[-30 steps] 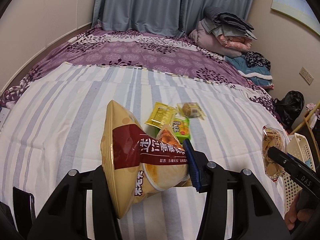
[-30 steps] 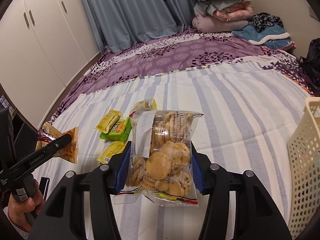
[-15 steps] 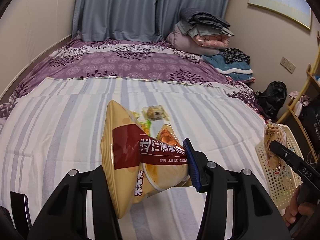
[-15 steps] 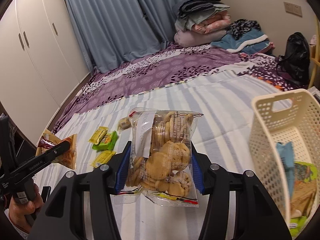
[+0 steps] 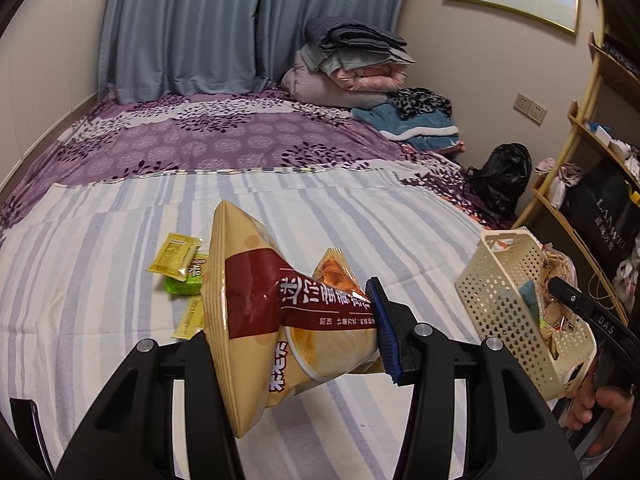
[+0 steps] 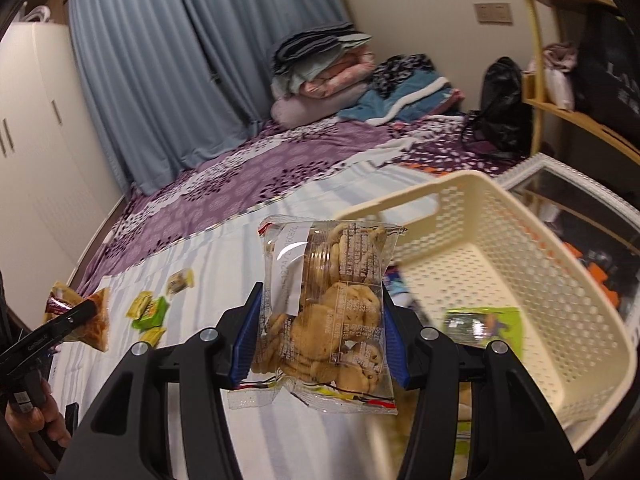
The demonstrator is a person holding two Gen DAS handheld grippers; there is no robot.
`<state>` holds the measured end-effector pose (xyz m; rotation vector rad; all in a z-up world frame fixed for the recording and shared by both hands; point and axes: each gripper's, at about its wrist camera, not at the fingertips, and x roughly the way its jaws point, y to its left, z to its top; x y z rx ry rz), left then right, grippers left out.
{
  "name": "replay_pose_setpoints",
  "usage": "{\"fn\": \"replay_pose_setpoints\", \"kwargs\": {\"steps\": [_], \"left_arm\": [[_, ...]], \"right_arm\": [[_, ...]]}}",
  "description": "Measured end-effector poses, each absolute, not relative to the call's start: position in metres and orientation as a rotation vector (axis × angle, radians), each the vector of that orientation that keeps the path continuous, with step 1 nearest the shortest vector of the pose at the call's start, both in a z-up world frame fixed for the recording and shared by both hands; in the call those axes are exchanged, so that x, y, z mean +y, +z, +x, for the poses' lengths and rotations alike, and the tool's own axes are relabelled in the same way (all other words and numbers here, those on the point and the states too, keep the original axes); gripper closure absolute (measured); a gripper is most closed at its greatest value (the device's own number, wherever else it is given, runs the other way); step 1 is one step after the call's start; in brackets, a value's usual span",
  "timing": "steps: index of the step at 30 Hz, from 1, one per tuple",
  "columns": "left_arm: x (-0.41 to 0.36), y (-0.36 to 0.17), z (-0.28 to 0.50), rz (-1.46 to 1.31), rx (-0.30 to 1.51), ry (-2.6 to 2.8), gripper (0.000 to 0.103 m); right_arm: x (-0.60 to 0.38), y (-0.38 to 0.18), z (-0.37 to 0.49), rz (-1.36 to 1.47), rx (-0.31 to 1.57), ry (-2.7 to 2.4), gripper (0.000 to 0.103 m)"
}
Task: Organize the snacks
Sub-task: 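Lift the tan bag and cookie bag and carry both toward the cream basket, then open the right tool to drop the cookie bag in the basket while the left tool drops the tan bag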
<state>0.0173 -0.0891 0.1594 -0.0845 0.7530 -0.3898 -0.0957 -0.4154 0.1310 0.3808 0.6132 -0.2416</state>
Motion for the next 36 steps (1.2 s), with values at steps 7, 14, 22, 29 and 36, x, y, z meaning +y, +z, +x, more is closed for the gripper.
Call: {"fn": "replay_pose_setpoints", "kwargs": {"steps": [7, 14, 22, 29, 36], "left_arm": [[-0.121, 0.169, 0.009, -0.056, 0.746, -0.459, 0.054], [-0.154, 0.177, -0.001, -0.024, 0.737, -0.525, 0.054], [-0.197, 0.182, -0.015, 0.023, 0.740, -0.614, 0.054], [-0.244, 0.182, -0.029, 0.057, 0.750, -0.723, 0.054], [-0.297, 0.174, -0.049, 0.099, 0.779, -0.854, 0.054]], "right_arm": [[-0.458, 0.122, -0.125, 0.423, 0.608, -0.357, 0.050], [-0.484, 0.117, -0.149, 0.481, 0.588, -0.411, 0.035], [-0.496, 0.119, -0.166, 0.485, 0.567, -0.441, 0.035], [-0.509, 0.120, -0.180, 0.485, 0.551, -0.475, 0.035], [-0.519, 0.123, -0.195, 0.488, 0.534, -0.508, 0.035]]}}
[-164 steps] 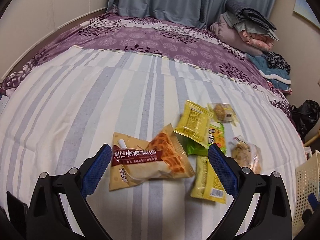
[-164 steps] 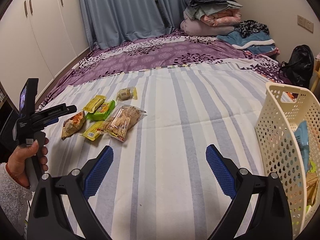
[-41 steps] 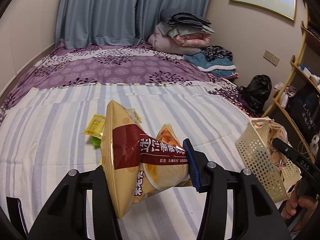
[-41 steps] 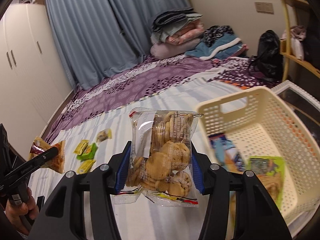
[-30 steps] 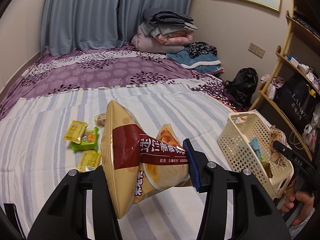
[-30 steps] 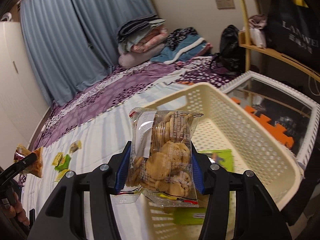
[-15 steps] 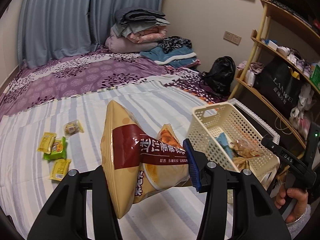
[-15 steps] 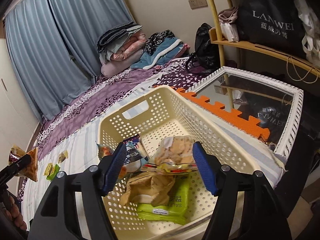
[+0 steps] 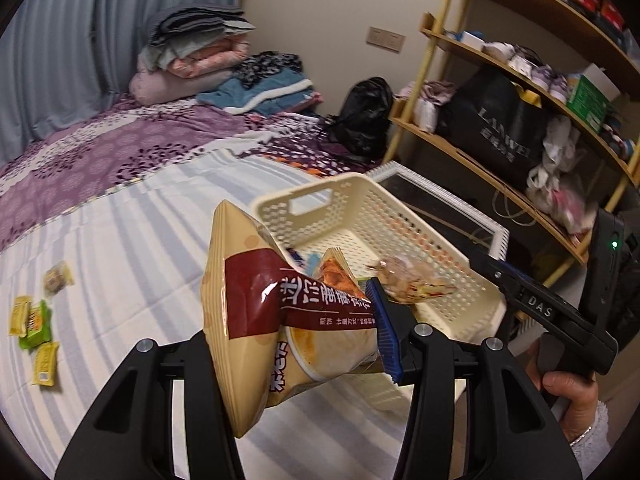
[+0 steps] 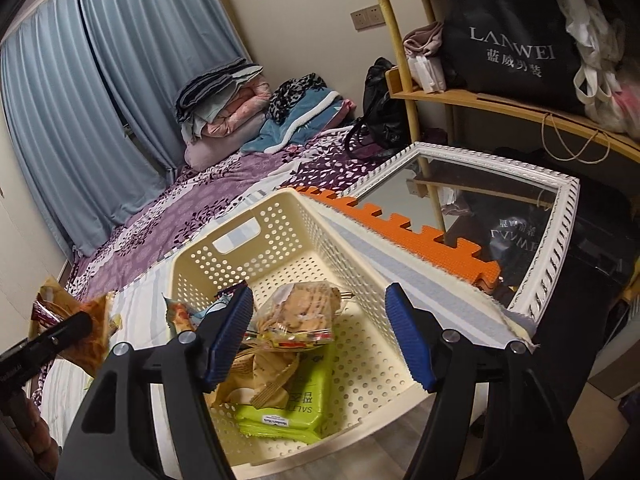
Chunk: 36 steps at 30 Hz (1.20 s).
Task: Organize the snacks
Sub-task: 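Open the right tool to drop the cookie bag in the basket while the left tool drops the tan bag, then move both open tools back over the yellow snack packs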
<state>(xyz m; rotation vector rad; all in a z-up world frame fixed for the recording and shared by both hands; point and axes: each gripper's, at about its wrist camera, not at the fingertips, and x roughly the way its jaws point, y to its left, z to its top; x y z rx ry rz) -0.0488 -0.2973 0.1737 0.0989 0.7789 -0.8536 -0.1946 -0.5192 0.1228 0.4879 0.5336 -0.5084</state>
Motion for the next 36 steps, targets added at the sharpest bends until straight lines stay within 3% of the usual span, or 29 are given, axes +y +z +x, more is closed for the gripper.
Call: {"fn": "replay_pose_setpoints", "kwargs": {"steps": [9, 11, 12, 13, 25, 28, 36], "left_arm": [[-0.350, 0.163, -0.070, 0.106, 0.819, -1.005, 0.054], [-0.363, 0.161, -0.074, 0.095, 0.841, -1.062, 0.043], [-0.366, 0.160, -0.075, 0.081, 0.845, -1.084, 0.025], [-0.368, 0.160, -0.077, 0.074, 0.837, -1.090, 0.015], [-0.353, 0.159, -0.071, 0.124, 0.811, -1.013, 0.015], [-0.349, 0.160, -0.069, 0.136, 0.801, -0.992, 0.007], [-0.335, 0.160, -0.062, 0.153, 0.802, -0.937, 0.007]], "right_arm": [[-0.528, 0.119, -0.205, 0.500, 0.534, -0.529, 0.035], [-0.529, 0.119, -0.208, 0.502, 0.533, -0.532, 0.035], [-0.530, 0.118, -0.208, 0.502, 0.533, -0.534, 0.035], [-0.530, 0.118, -0.209, 0.504, 0.534, -0.536, 0.035], [-0.529, 0.117, -0.206, 0.510, 0.533, -0.528, 0.035], [-0.527, 0.119, -0.204, 0.508, 0.532, -0.524, 0.034], [-0.520, 0.121, -0.197, 0.500, 0.531, -0.512, 0.030]]}}
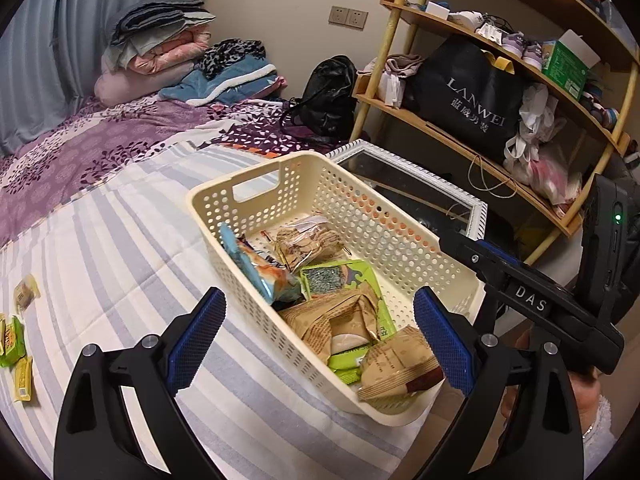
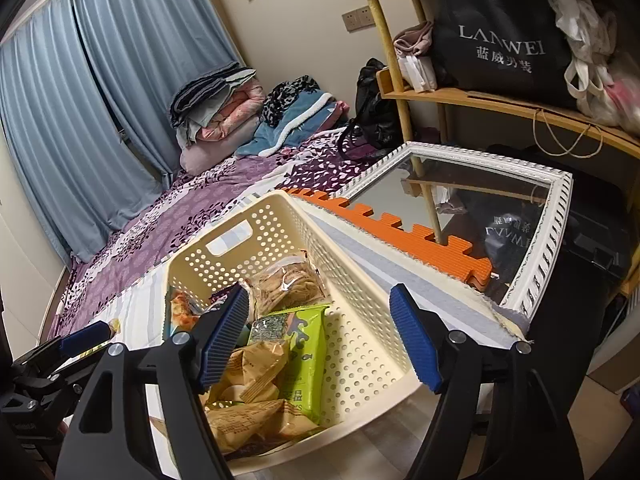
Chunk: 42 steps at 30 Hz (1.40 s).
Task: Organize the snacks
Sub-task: 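Move both open tools back over the yellow snack packs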
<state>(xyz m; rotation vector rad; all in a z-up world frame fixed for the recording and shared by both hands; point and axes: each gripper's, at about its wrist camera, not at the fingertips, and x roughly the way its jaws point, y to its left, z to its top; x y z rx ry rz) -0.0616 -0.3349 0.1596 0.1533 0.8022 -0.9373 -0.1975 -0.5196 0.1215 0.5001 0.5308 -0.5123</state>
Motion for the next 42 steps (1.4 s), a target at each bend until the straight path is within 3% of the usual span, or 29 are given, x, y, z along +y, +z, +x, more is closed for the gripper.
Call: {"fn": "replay_pose_setpoints", "kwargs": {"steps": [42], "left_arm": [[-0.214, 0.154, -0.012, 0.030, 0.812, -0.676, 0.007]], "right_arm": [[-0.419, 0.144, -0.134, 0.342, 0.553, -0.283, 0.027]]}}
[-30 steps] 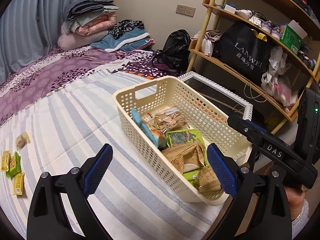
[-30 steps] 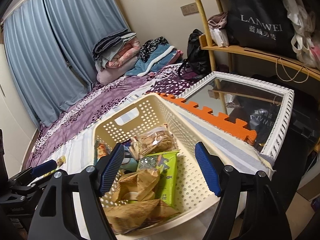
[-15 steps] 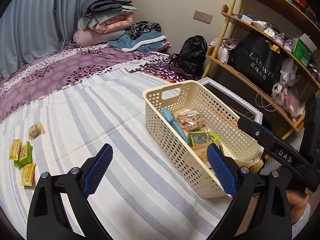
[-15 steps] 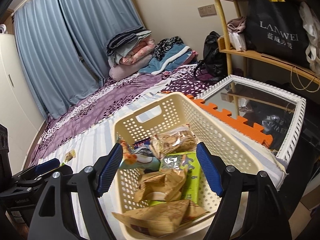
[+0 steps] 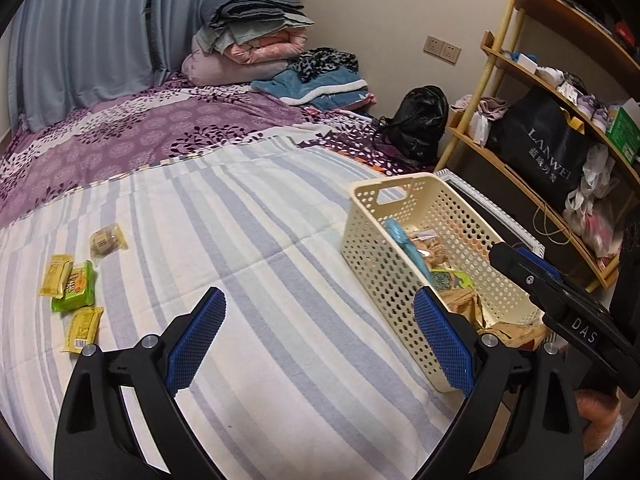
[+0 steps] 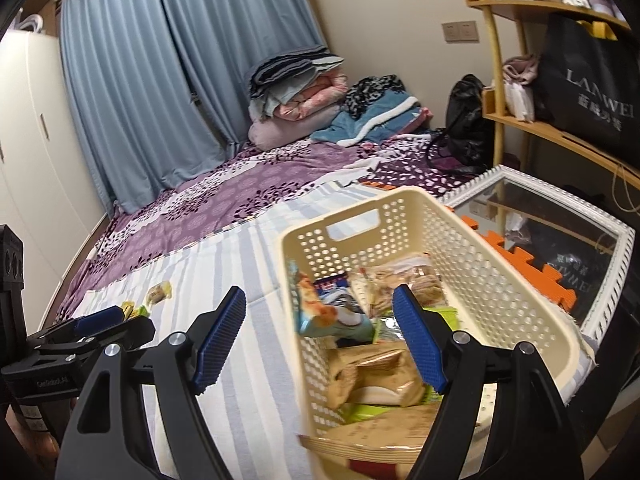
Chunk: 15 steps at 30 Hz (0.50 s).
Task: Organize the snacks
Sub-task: 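Move both open tools back over the yellow snack packs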
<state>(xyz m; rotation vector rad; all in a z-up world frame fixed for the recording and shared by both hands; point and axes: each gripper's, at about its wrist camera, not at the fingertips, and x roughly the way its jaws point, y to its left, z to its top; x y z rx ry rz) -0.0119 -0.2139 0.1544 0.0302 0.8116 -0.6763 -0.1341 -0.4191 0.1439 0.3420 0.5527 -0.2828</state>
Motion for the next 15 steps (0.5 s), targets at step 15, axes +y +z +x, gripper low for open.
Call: {"fn": "replay_pose_setpoints", "kwargs": {"steps": [15], "left_arm": [[-0.143, 0.139, 0.019, -0.054, 0.839, -0.519, 0.007]], "right_arm": [[-0.364, 0.134, -0.098, 0.289, 0.622, -0.143, 0.027]]}}
